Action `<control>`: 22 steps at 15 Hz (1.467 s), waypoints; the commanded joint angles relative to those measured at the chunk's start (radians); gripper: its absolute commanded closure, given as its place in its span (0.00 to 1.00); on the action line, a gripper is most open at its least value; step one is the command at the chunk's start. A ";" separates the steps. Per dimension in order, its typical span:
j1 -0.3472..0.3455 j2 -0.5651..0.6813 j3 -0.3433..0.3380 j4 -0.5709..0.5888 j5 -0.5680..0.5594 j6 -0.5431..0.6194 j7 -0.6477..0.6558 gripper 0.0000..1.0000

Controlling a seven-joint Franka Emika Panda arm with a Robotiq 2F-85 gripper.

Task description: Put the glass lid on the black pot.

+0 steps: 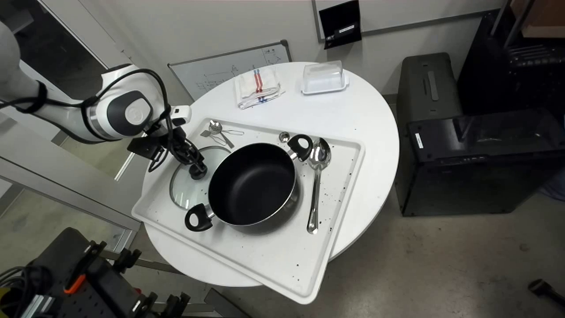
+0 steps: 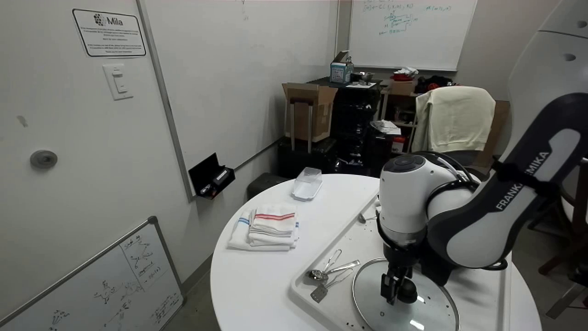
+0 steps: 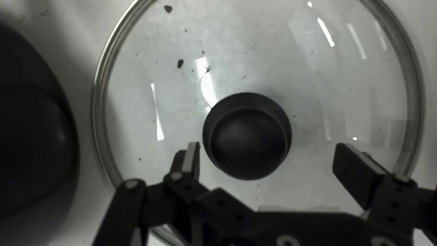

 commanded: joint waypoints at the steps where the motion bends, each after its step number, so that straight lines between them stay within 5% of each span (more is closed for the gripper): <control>1: 0.017 0.004 -0.013 0.000 0.022 0.015 -0.011 0.20; 7: 0.013 -0.019 -0.014 -0.034 0.024 0.018 -0.013 0.69; 9: 0.014 -0.034 -0.016 -0.044 0.025 0.018 -0.011 0.75; 22: -0.004 -0.247 -0.003 -0.199 0.023 0.007 -0.027 0.75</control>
